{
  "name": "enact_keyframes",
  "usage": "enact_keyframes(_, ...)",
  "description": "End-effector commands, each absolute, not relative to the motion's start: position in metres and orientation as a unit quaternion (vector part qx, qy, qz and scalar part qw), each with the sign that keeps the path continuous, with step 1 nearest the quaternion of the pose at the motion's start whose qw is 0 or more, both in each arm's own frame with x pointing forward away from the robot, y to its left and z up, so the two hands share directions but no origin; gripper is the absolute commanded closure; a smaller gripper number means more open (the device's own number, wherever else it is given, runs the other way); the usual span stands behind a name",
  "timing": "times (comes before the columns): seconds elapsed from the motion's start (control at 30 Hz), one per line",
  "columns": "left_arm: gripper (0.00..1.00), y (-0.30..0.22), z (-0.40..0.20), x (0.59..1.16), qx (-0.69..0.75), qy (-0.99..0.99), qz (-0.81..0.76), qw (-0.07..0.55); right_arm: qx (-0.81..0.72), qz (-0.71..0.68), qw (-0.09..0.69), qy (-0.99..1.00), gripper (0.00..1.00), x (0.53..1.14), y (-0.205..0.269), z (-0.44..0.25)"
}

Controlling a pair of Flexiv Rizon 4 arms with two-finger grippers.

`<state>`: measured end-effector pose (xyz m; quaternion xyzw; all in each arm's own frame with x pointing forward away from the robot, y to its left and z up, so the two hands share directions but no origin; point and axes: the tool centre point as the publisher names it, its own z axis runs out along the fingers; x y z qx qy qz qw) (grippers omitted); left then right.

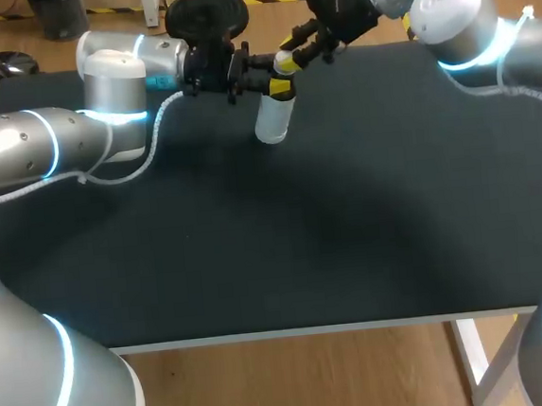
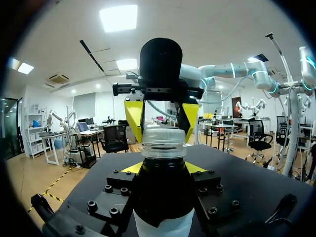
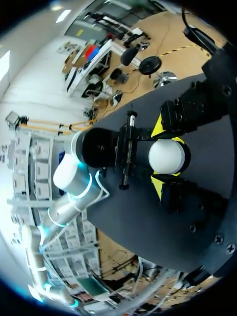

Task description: Unscrew the bottle cap

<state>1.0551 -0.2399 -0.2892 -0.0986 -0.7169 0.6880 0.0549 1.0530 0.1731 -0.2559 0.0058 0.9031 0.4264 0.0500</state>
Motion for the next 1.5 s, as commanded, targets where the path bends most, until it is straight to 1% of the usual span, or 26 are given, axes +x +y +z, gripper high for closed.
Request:
enact_keyframes(0.03,1.0,-0.244,-0.288,1.058,-0.102,-0.715,0.689,0.059,-0.046,0.428,-0.002,0.902,1.0,1.062,0.175,-0.266)
enact_keyframes(0.17,1.0,-0.244,-0.288,1.058,-0.102,-0.715,0.689,0.059,-0.091,0.429,-0.032,0.898,1.0,1.061,0.176,-0.267)
enact_keyframes(0.83,1.0,-0.244,-0.288,1.058,-0.102,-0.715,0.689,0.059,-0.289,0.392,-0.084,0.869,1.0,1.046,0.188,-0.263)
enact_keyframes(1.13,1.0,-0.244,-0.288,1.058,-0.102,-0.715,0.689,0.059,-0.278,0.469,-0.082,0.834,1.0,1.045,0.181,-0.248)
enact_keyframes(1.4,1.0,-0.244,-0.288,1.058,-0.102,-0.715,0.689,0.059,-0.246,0.529,-0.047,0.811,1.0,1.051,0.162,-0.227)
enact_keyframes(1.5,1.0,-0.244,-0.288,1.058,-0.102,-0.715,0.689,0.059,-0.228,0.529,-0.031,0.817,1.0,1.055,0.152,-0.222)
